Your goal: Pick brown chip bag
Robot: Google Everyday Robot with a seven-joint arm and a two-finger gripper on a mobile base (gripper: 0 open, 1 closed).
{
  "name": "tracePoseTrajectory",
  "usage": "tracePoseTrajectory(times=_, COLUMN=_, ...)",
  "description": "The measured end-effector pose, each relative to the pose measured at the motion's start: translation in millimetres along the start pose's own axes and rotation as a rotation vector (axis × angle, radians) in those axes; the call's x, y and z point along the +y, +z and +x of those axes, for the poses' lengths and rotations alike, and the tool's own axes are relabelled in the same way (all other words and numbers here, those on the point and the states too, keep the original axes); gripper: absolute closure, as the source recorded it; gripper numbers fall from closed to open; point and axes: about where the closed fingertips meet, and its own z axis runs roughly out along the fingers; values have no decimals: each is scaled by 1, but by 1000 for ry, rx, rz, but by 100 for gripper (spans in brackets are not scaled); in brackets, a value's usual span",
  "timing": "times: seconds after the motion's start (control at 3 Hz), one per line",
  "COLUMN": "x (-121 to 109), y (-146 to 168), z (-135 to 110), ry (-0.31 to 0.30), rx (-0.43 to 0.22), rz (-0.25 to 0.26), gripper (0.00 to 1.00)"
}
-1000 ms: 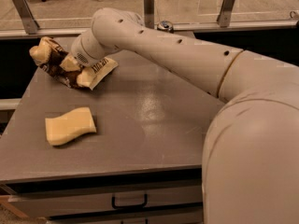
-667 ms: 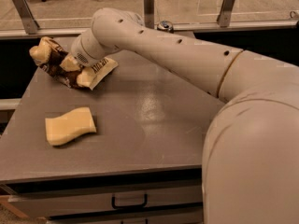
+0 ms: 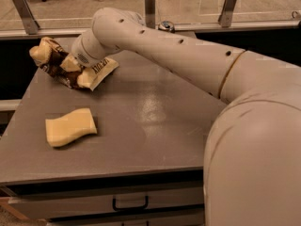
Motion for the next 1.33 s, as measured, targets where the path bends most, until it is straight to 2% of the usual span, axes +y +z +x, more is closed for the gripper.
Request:
tracePoseTrajectory(times=0.33, x=0, y=-36, z=-21, ry=-21, rx=-1, rz=74, gripper=100)
tracePoseTrajectory(times=0.67, x=27, y=-76, z=-60, ry=-111, rx=9, rz=185, gripper=100)
tracePoseTrajectory(times=1.0, x=31, y=-111, z=-90, ry=-145, rx=-19, rz=255, gripper=100)
tracePoseTrajectory(times=1.33, x=30, y=-112, z=-91, ry=-145, rx=-19, rz=256, gripper=100)
